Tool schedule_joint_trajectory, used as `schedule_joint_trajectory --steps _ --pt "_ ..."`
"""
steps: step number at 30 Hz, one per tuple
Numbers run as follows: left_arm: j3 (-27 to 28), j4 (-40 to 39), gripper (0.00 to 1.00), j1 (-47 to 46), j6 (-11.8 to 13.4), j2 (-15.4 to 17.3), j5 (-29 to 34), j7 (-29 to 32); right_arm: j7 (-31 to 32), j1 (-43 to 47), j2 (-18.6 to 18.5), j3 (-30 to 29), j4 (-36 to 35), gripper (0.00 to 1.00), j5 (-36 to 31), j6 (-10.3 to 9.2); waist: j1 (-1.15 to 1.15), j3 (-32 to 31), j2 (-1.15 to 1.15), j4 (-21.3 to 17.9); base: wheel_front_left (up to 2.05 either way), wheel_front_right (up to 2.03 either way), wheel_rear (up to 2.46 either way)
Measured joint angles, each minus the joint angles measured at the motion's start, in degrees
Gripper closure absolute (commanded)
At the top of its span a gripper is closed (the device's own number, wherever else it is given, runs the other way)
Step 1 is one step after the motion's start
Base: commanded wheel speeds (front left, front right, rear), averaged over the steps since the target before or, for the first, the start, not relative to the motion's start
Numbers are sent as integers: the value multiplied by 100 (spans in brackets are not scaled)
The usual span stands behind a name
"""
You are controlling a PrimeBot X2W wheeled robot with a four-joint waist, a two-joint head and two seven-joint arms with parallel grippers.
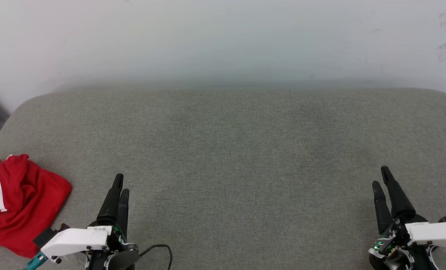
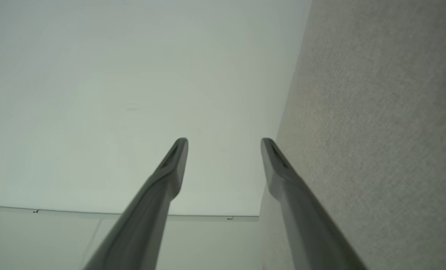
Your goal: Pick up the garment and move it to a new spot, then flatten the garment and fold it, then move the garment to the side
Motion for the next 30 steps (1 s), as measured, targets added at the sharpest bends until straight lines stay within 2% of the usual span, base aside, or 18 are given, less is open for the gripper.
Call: schedule_joint_trajectory --steps 6,10,18,30 --pt "-123 -212 0 0 0 0 287 -156 -178 55 -55 148 -141 0 -282 0 0 -8 0 14 0 0 0" --pt "-222 -331 0 0 0 0 751 -259 -266 55 -109 183 -233 0 -673 0 0 -12 0 23 0 0 0" --pt "-509 -416 0 -1 0 5 2022 -447 -466 64 -168 212 -450 0 -1911 0 0 -28 0 35 0 0 0" --pt "-615 -398 0 1 1 12 3669 -694 -600 157 -226 305 -595 0 -3830 0 0 -56 0 56 0 0 0"
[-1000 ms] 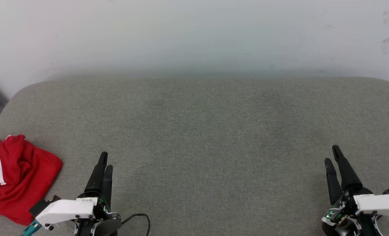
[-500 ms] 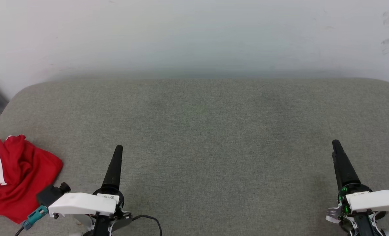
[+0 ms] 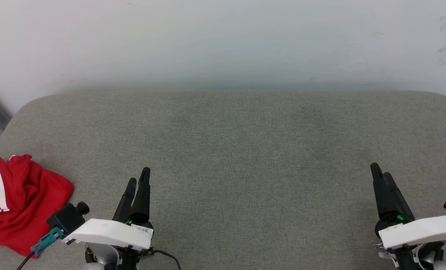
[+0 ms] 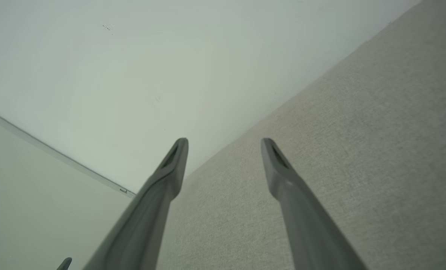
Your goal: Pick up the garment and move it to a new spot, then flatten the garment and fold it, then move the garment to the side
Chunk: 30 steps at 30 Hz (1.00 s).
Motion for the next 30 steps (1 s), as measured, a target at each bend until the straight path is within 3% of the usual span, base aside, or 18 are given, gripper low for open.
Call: schedule_joint_trajectory --steps 14,30 --pt "4 16 0 17 167 153 1508 -258 56 6 15 -24 -147 0 -1430 0 0 9 0 24 0 0 0" --pt "-174 20 0 52 269 216 2587 -509 29 55 13 -12 -363 0 -2568 0 0 0 0 50 0 0 0"
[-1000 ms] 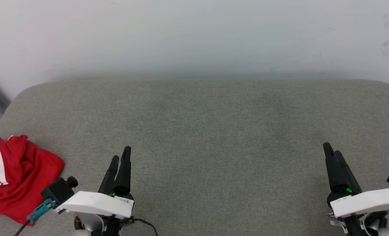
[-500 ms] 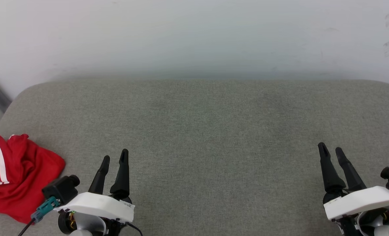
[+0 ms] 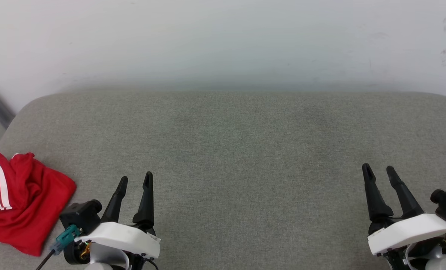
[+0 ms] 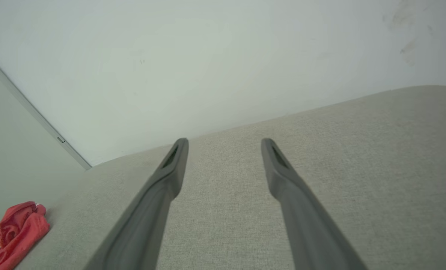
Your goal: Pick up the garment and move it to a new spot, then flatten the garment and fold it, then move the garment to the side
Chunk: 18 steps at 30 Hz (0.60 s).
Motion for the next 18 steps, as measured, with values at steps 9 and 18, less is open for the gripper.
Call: schedule_joint_trajectory --steps 9,18 --pt "-44 26 0 0 51 -1 458 -129 -25 70 46 -19 -97 0 -517 0 0 0 0 13 0 0 0" --pt "-41 125 0 -1 49 -12 955 -279 -122 105 124 -38 -176 0 -1080 1 0 12 0 22 0 0 0"
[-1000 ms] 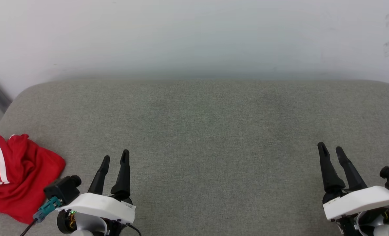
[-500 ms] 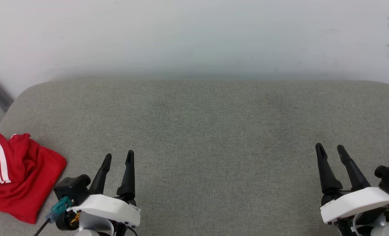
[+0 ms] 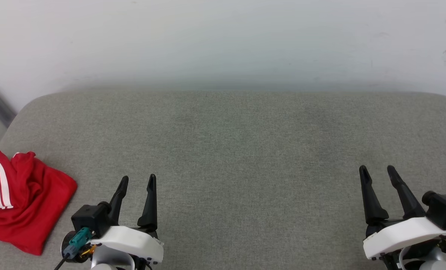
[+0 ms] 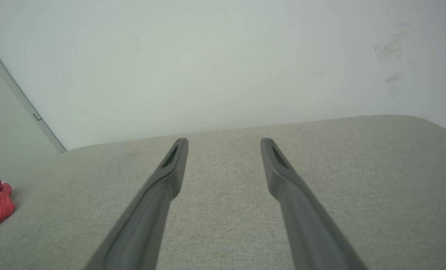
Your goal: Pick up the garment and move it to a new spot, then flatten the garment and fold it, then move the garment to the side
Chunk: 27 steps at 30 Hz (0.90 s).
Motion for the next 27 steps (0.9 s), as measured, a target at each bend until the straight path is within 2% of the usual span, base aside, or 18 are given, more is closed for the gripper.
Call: schedule_joint_trajectory --steps 27 --pt "79 157 0 -83 -23 -132 967 -309 -162 24 76 -93 -74 0 -976 0 0 9 0 47 0 0 0"
